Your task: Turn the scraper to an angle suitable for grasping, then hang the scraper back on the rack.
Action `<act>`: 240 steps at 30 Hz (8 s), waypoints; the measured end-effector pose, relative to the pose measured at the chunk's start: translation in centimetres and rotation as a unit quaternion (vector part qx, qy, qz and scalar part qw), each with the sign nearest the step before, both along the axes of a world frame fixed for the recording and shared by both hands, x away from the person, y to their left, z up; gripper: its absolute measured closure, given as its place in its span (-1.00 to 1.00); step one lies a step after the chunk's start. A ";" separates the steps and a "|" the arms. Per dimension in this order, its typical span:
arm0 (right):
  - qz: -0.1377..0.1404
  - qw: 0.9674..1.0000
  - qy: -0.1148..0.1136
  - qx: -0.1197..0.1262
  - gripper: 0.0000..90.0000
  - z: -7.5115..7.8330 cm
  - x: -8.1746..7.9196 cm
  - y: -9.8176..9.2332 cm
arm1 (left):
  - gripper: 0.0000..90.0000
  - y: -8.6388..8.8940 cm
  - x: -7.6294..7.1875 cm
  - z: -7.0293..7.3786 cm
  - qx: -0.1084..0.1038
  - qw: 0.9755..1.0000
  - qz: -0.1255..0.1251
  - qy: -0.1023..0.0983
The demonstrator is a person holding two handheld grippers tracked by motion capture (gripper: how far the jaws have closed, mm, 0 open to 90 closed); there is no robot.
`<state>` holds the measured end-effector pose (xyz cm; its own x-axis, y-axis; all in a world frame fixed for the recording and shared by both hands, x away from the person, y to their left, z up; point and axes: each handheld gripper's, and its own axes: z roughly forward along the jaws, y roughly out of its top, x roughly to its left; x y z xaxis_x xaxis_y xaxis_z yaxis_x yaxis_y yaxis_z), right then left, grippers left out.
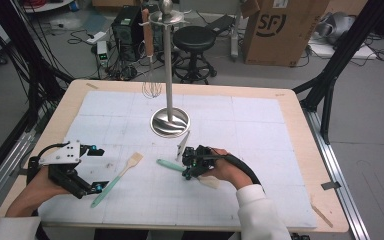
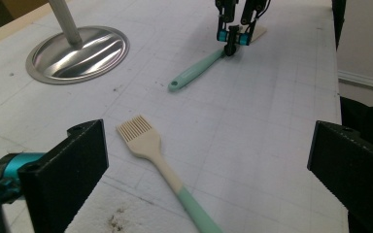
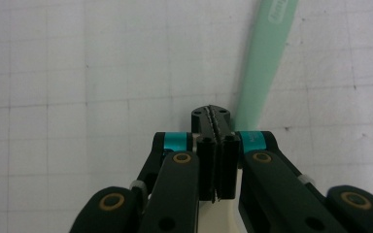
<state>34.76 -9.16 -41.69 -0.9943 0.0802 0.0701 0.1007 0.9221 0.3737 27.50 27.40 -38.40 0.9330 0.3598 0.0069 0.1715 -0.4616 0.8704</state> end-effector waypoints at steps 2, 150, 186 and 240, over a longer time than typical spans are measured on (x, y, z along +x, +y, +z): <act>-0.003 1.000 -0.001 -0.002 0.99 0.0 0.0 -0.2 | -0.96 0.0 0.0 0.0 0.001 1.000 -0.001 0.000; -0.042 0.991 -0.018 -0.127 0.73 0.6 2.6 -7.4 | -0.96 -0.1 0.1 -0.3 0.001 1.000 -0.002 0.007; -0.105 0.988 -0.054 0.101 0.79 7.7 0.7 -9.7 | -0.96 0.3 0.4 -0.3 -0.007 1.000 0.003 0.005; -0.105 0.946 -0.085 0.296 0.79 15.2 -1.1 -7.3 | -0.96 -2.0 1.7 9.4 -0.020 1.000 0.002 -0.022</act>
<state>33.64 -16.49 -26.50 -0.9618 0.2736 0.0060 0.1511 0.5125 0.8453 29.23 25.38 -28.99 0.9308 0.3640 0.0334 0.1345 -0.4260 0.8947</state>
